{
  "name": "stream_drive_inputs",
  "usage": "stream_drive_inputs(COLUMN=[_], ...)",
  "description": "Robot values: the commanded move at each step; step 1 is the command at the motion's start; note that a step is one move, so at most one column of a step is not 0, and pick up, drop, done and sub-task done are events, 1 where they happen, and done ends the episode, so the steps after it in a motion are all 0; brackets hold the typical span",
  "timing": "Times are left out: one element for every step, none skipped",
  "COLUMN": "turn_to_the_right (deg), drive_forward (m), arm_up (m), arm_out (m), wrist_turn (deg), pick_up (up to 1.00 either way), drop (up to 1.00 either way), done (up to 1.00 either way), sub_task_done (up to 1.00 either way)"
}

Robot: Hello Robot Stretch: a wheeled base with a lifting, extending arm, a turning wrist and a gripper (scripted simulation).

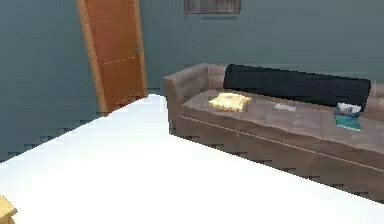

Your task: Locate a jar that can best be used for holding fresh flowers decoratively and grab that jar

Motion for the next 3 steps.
stream_drive_inputs(turn_to_the_right=[-6.0, 0.0, -6.0], drive_forward=[0.00, 0.60, 0.00], arm_up=[0.00, 0.00, 0.00], arm_out=[0.00, 0.00, 0.00], wrist_turn=[0.0, 0.0, 0.0], pick_up=[0.00, 0.00, 0.00], drop=[0.00, 0.00, 0.00], done=[0.00, 0.00, 0.00], sub_task_done=[0.00, 0.00, 0.00])
